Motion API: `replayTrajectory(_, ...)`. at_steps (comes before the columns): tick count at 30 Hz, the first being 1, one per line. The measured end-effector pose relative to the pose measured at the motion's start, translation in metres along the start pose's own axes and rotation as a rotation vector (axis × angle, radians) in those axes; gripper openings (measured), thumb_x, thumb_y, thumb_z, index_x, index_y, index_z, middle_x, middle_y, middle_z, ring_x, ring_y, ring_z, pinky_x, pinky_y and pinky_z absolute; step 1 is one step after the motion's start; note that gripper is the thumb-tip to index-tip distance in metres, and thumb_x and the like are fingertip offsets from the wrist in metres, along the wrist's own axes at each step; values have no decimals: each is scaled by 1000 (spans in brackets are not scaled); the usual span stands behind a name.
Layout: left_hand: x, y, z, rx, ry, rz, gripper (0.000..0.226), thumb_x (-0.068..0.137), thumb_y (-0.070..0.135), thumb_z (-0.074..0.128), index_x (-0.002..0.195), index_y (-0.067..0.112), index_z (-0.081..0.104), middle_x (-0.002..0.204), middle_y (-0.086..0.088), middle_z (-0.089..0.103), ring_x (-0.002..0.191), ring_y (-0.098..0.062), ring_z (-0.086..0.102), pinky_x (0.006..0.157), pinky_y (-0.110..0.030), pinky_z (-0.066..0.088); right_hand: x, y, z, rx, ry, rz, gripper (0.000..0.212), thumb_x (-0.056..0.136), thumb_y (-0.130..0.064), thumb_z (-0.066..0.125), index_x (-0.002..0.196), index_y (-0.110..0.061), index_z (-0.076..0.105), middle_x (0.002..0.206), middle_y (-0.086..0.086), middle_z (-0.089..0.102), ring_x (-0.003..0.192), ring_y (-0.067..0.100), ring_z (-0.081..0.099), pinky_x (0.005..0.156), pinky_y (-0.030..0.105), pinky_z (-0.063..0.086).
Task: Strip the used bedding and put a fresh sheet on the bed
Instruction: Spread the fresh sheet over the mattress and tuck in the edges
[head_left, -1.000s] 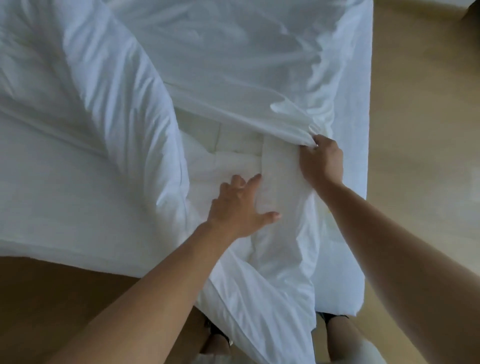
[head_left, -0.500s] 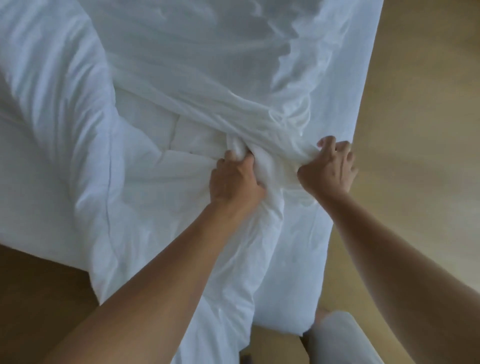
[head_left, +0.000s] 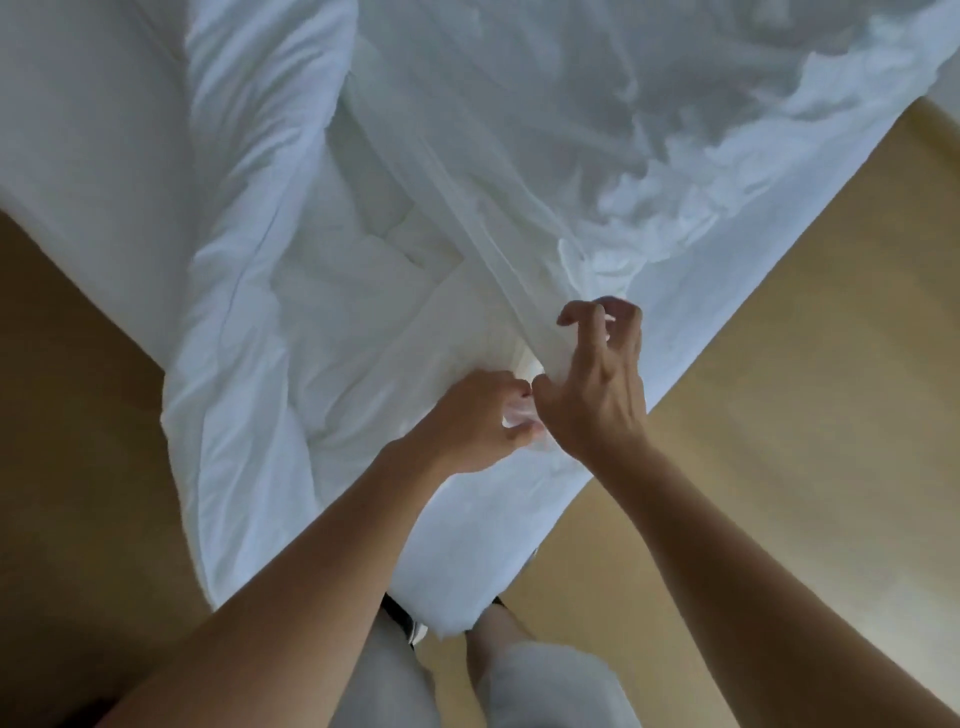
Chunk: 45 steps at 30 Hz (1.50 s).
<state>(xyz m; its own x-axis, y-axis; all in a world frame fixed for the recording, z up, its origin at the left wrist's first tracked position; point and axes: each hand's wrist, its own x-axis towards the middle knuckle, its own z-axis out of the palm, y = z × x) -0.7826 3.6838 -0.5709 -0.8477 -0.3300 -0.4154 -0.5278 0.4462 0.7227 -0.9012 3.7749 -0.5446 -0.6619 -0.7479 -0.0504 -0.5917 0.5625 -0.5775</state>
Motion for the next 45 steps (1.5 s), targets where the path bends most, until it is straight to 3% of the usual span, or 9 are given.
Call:
replayTrajectory(5, -13, -15, -37, -290, 23, -133, 32, 82, 23, 60, 54, 20, 45, 53, 7, 43, 51, -11, 40, 51, -20, 34, 34, -19, -23, -294, -395, -646, 23, 82, -12, 60, 98, -24, 72, 94, -8, 69, 92, 25, 60, 69, 37, 49)
replayTrajectory(11, -19, -20, -59, -630, -26, -133, 29, 77, 19, 54, 50, 24, 45, 50, 3, 38, 46, -15, 36, 51, -27, 33, 76, -53, -24, -303, -1119, -231, 53, 65, -71, 72, 66, -20, 56, 57, -11, 41, 54, 10, 41, 51, 23, 29)
replayTrajectory(19, -14, -54, -54, -1306, -172, -88, 13, 63, 20, 66, 76, 17, 63, 64, -1, 44, 56, -17, 25, 49, -24, 34, 128, -45, -9, 285, -1408, 125, 22, 73, -28, 82, 92, -18, 80, 94, 6, 76, 84, 19, 73, 67, 24, 56)
replayTrajectory(22, -9, -58, -51, -1380, -209, 15, 14, 63, 7, 65, 72, 17, 63, 55, 0, 37, 46, -11, 29, 46, -20, 35, 149, -31, -4, 426, -1453, 160, 12, 73, -21, 83, 83, -17, 77, 72, 2, 61, 57, 16, 53, 51, 25, 32)
replayTrajectory(28, 27, -31, -49, -1160, 173, -141, 14, 75, 10, 77, 87, 13, 69, 57, 4, 45, 45, -10, 32, 45, -23, 32, 177, -16, -7, 624, -1623, 248, 42, 64, -39, 91, 98, -18, 78, 66, -5, 59, 47, 4, 49, 36, 13, 32)
replayTrajectory(32, 44, -9, -36, -530, 695, -428, 27, 77, 18, 79, 66, 7, 56, 55, 4, 43, 50, -13, 37, 47, -29, 33, 180, -22, 0, 139, -1228, -139, 33, 68, -24, 91, 94, -23, 72, 73, -13, 68, 62, -3, 59, 47, 13, 40)
replayTrajectory(38, 43, 16, -23, 90, 1150, -467, 44, 71, 13, 68, 61, 23, 27, 57, 10, 29, 57, -23, 28, 54, -27, 21, 180, -31, 4, 16, -530, -715, 33, 70, -17, 75, 62, -18, 42, 57, -4, 43, 53, 16, 39, 48, 29, 32)
replayTrajectory(41, 41, 17, -20, 91, 1242, -356, 28, 68, 11, 74, 60, 5, 48, 66, -2, 52, 65, -20, 40, 61, -31, 33, 170, -28, -1, 6, -251, -925, 24, 72, -12, 70, 60, -12, 49, 66, 2, 54, 58, 25, 44, 49, 32, 38)
replayTrajectory(45, 45, 32, -8, -28, 1377, -205, 33, 74, 3, 62, 65, 14, 32, 62, 4, 32, 59, -15, 28, 55, -23, 25, 155, -23, -1, 4, 173, -1050, 25, 75, -11, 66, 58, -9, 48, 67, 2, 58, 67, 30, 48, 64, 37, 28)
